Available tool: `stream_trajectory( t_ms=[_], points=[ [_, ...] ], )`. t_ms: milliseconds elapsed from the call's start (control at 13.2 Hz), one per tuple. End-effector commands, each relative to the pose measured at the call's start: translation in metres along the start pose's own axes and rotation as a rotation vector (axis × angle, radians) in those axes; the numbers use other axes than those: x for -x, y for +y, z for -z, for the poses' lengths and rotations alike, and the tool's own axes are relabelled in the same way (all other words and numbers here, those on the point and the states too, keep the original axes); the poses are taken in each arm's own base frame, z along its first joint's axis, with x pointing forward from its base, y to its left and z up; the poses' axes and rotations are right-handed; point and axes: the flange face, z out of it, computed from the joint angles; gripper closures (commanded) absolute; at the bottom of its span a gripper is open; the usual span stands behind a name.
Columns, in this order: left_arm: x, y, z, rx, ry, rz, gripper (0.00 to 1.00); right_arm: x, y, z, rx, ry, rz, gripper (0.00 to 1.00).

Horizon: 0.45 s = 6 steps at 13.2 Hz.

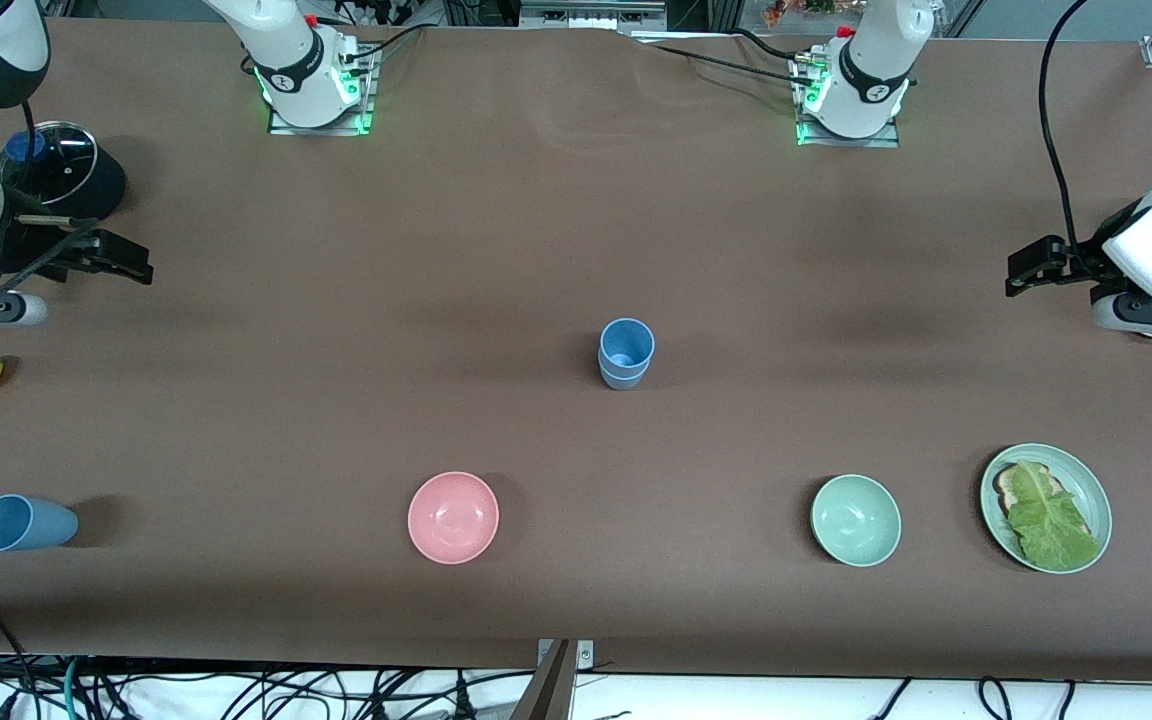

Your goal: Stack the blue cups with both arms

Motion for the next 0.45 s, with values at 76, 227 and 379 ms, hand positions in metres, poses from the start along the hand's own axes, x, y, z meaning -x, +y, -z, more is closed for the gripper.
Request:
stream_trajectory(
  t_ms=[76, 227, 379],
  points=[
    [0.0001, 0.0013, -0.0001, 0.015, -0.005, 0.001, 0.0, 0.0042, 0.0038, 0.0088, 0.001, 0.005, 0.033, 0.0],
    [0.0001, 0.0013, -0.0008, 0.015, -0.007, 0.0, 0.0, 0.0043, 0.003, 0.0086, 0.001, 0.003, 0.038, 0.0],
    [-0.0004, 0.0022, -0.0017, 0.015, -0.008, 0.0, 0.0, 0.0103, 0.0014, 0.01, 0.001, -0.023, 0.027, 0.0]
  ],
)
